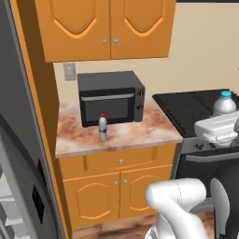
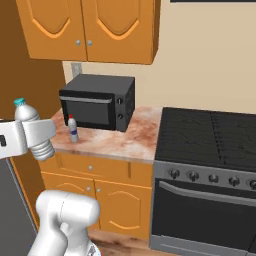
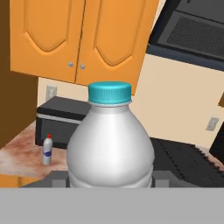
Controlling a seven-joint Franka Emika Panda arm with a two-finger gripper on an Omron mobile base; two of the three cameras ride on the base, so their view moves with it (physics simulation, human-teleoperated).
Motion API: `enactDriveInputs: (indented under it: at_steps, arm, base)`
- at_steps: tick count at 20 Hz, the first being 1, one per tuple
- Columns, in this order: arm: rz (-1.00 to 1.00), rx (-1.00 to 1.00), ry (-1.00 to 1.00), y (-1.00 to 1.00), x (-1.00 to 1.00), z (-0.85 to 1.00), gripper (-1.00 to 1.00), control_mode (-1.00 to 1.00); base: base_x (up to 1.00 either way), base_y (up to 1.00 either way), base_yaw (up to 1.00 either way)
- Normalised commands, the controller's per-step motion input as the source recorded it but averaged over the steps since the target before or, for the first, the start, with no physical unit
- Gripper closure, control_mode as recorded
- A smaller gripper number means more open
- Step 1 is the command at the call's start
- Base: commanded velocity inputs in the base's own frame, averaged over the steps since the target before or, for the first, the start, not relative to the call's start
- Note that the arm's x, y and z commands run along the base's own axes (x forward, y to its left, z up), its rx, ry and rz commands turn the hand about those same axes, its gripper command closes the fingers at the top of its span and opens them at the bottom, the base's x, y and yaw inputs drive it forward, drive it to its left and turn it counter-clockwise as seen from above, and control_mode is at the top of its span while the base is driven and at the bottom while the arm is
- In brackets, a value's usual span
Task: Take the bottled waters from the counter and place them in the freezer to freeze. Close the freezer door after placing the bottles.
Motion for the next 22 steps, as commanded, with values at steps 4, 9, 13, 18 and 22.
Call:
enactDriveInputs:
  at_steps: [4, 9, 13, 18, 22]
  arm:
    - [0.0, 0.0, 0.0, 0.0, 0.0, 0.0, 1.0, 1.0]
    - [0.0, 0.0, 0.0, 0.0, 0.0, 0.0, 1.0, 1.0]
    - [0.0, 0.0, 0.0, 0.0, 0.0, 0.0, 1.0, 1.0]
    - [0.0, 0.0, 0.0, 0.0, 0.0, 0.0, 1.0, 1.0]
    - [0.0, 0.0, 0.0, 0.0, 0.0, 0.0, 1.0, 1.0]
  base:
    - [-0.63, 0.33, 0.08]
    - [-0.83, 0.26, 0.09]
    - [-0.64, 0.41, 0.14]
    - [-0.38, 0.81, 0.05]
    - [-0.09, 1.0, 0.0]
